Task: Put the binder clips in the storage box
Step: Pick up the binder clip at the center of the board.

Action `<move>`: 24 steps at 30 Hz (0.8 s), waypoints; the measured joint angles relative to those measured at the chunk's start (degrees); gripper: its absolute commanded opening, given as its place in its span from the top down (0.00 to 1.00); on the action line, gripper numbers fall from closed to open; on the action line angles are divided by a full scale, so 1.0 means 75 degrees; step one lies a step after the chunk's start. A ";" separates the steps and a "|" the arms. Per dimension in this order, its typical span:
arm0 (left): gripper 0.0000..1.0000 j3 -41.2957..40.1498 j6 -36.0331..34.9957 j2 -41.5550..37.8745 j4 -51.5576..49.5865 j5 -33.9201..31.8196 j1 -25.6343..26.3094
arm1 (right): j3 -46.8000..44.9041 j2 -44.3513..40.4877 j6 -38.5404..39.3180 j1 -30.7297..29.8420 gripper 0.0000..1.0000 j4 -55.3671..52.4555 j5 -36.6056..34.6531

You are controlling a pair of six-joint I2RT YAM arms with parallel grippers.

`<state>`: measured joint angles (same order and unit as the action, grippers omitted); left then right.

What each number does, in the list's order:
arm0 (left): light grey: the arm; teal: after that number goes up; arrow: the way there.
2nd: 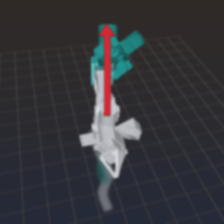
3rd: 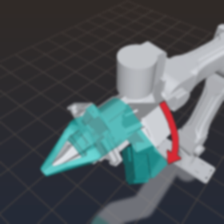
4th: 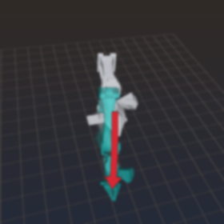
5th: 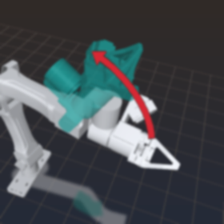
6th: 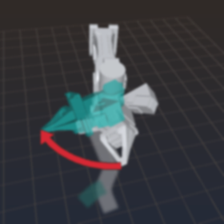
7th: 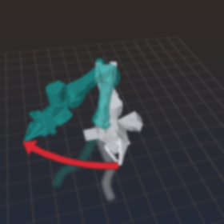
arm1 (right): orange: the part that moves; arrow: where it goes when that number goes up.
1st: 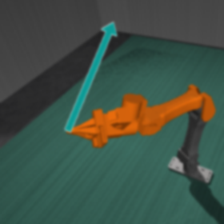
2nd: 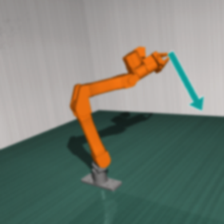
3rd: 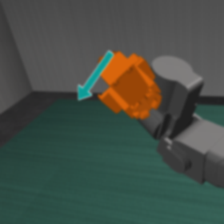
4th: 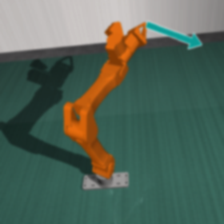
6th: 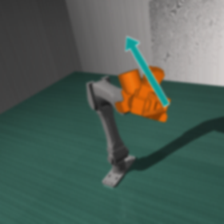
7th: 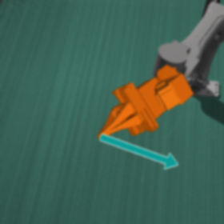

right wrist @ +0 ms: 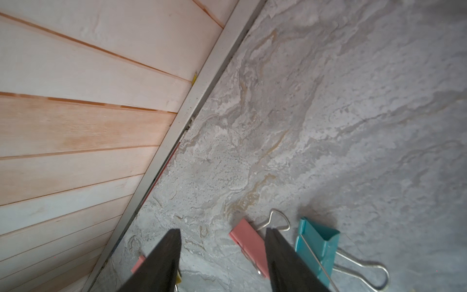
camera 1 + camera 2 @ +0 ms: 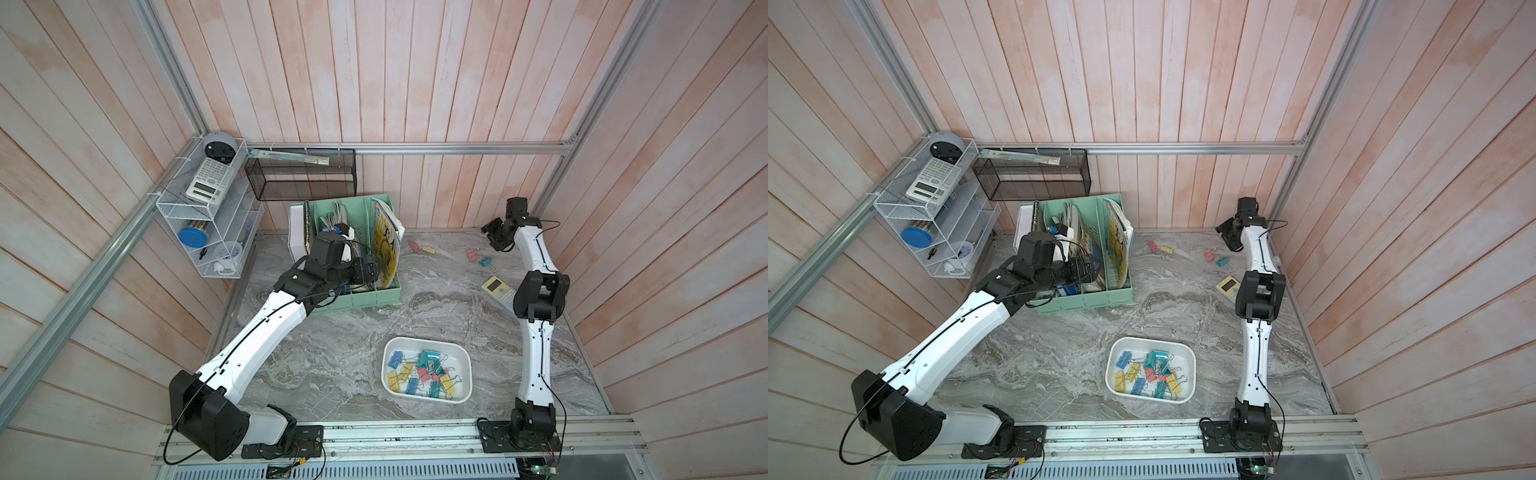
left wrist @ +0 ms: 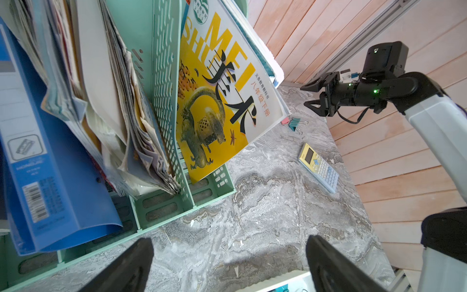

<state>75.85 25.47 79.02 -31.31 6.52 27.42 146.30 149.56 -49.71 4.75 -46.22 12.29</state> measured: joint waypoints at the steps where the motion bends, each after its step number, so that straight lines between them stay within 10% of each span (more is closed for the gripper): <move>1: 0.00 0.0000 0.0041 0.0009 0.0003 -0.0020 0.0000 | 0.0000 0.0006 -0.0038 0.0000 0.42 -0.0050 0.0079; 24: 0.00 -0.0009 0.0697 0.0169 0.0323 -0.0143 0.0000 | -0.0224 0.0364 -0.0006 -0.0067 0.86 -0.0274 0.1145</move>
<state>75.79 30.70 80.29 -28.88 5.45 27.42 144.62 152.29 -49.76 4.25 -48.27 20.88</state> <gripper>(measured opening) 0.996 0.183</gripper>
